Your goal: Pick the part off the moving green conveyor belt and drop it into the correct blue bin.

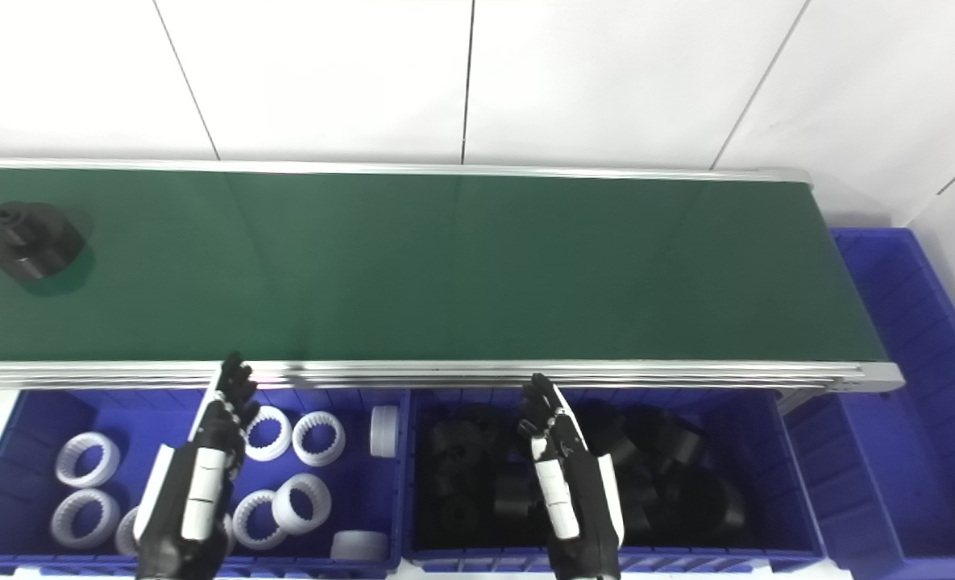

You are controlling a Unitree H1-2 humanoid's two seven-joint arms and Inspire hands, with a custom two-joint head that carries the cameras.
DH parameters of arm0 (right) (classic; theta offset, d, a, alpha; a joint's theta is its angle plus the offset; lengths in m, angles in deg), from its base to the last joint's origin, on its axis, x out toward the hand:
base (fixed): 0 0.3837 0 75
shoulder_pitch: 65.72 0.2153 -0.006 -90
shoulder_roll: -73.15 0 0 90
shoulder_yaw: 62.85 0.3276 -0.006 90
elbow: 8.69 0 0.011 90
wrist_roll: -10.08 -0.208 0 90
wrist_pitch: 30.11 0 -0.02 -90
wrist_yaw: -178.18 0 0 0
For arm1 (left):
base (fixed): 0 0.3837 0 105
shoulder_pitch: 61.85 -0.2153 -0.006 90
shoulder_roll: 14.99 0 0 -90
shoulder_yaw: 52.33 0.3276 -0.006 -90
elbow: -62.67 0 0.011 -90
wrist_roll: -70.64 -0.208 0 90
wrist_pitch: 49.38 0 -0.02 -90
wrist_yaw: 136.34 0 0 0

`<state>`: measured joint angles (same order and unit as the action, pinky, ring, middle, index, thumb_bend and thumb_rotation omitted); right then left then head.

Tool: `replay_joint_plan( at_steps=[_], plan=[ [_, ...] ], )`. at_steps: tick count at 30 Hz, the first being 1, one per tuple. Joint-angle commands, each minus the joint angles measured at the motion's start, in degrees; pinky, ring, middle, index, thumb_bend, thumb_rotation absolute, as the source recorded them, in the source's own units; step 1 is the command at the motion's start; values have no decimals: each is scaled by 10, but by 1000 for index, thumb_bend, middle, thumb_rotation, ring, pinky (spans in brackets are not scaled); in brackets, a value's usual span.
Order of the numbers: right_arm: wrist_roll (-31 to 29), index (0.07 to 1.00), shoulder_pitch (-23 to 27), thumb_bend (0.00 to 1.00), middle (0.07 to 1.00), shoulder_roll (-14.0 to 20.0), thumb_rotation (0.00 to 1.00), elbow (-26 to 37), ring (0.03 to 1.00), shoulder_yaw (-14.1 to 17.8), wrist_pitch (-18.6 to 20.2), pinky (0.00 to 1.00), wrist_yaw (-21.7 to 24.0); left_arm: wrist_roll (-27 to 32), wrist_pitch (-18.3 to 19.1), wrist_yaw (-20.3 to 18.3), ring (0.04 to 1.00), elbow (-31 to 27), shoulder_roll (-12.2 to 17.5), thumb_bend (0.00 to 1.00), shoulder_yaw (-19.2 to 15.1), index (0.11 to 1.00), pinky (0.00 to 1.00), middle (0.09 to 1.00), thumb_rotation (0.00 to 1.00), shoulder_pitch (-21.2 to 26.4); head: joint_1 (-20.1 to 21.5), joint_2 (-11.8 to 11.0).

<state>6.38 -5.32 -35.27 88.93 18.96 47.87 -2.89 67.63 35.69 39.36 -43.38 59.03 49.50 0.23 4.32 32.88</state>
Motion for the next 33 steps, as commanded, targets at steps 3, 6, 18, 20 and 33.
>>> replay_joint_plan(
  at_steps=[3,6,18,20,33],
  plan=[
    [-15,935,7,768,926,5,884,-8,935,9,-36,920,14,-30,-51,14,953,15,-11,605,11,1000,931,1000,938,4,-14,-9],
    [-20,947,11,759,937,9,892,-19,951,13,-40,946,17,-42,-62,20,935,28,-14,582,16,1000,892,989,923,8,-24,-20],
    [-31,975,21,677,951,18,931,-44,966,25,-52,977,31,-56,-71,34,893,50,-27,562,23,1000,828,961,904,12,-47,-39],
    [-32,976,21,671,950,17,933,-43,968,27,-51,978,32,-58,-69,35,891,48,-27,561,24,1000,820,957,900,13,-49,-38],
    [-39,982,22,666,947,19,942,-50,974,35,-48,993,37,-56,-72,43,885,59,-32,553,30,1000,823,951,863,14,-75,-57]
  ],
)
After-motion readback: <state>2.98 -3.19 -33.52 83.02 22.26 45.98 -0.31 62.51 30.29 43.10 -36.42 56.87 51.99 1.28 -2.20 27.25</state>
